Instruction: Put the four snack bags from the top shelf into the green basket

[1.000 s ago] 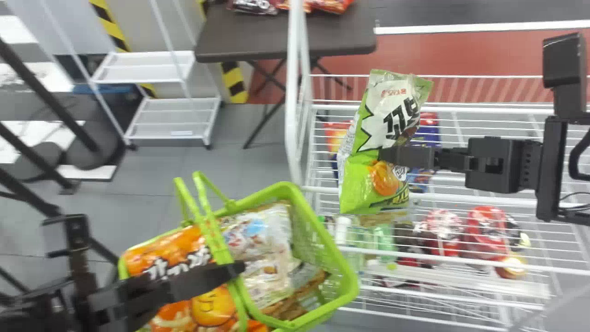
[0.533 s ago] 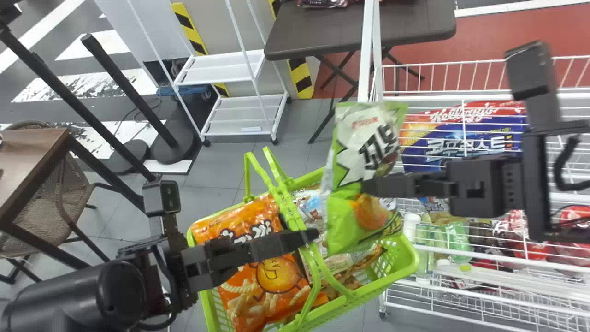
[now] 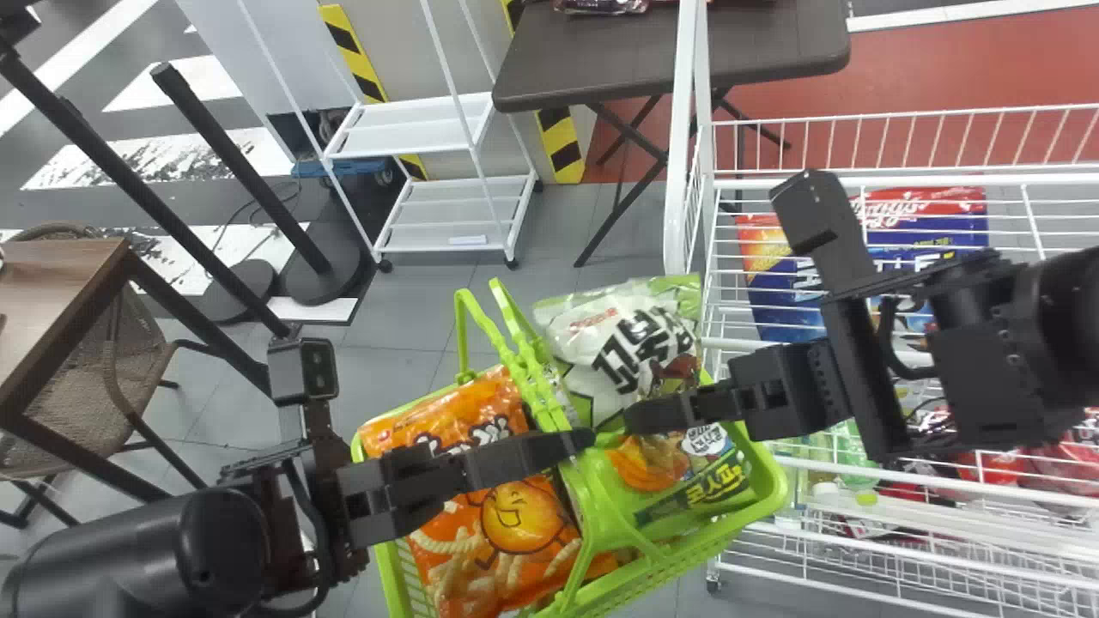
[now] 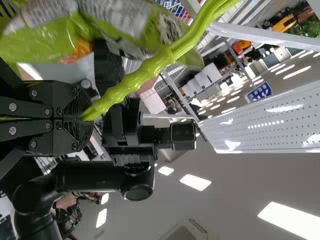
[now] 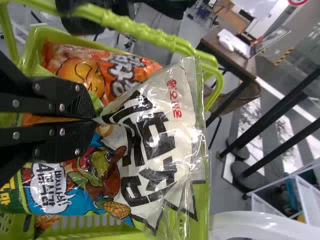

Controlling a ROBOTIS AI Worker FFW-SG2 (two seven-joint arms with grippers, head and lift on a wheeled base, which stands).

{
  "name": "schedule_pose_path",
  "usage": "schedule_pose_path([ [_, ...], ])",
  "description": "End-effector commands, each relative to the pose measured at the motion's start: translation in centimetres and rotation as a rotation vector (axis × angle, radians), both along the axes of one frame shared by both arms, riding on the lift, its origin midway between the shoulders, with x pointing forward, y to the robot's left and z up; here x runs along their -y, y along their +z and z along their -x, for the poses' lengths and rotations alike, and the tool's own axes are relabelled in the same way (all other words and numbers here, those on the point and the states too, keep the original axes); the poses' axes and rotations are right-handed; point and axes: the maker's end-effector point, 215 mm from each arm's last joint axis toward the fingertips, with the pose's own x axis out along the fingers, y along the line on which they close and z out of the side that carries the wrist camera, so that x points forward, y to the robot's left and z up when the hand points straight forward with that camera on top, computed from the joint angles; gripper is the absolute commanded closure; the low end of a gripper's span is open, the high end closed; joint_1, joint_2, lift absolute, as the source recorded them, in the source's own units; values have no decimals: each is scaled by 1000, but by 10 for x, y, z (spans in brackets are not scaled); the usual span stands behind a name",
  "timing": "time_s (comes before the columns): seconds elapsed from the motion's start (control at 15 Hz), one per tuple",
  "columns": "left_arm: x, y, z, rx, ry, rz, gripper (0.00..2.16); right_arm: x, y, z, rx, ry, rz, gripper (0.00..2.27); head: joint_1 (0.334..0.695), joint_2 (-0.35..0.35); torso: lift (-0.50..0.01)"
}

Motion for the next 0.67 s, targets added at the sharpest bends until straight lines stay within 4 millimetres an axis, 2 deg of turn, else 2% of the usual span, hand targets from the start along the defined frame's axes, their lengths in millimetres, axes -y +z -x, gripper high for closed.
schedule_pose_path([
  [0.0,0,1,3,1,-6,11,2148,-1,-3,0,-8,12,13,-2,695,350,-6],
  [0.2,0,1,4,-3,-5,17,2148,1,6,-3,-21,8,-30,16,695,350,-6],
  [0.33,-3,0,5,-5,7,19,2148,3,22,-2,-37,7,-103,16,695,350,-6],
  [0.47,-9,-1,8,-6,22,25,2148,22,43,-16,-2,-45,-153,16,695,350,-6],
  [0.53,-13,-2,11,-10,30,26,2148,40,45,-29,45,-91,-126,22,695,350,-6],
  [0.6,-18,-1,12,-4,42,25,2148,64,40,-43,96,-150,-65,33,695,350,-6],
])
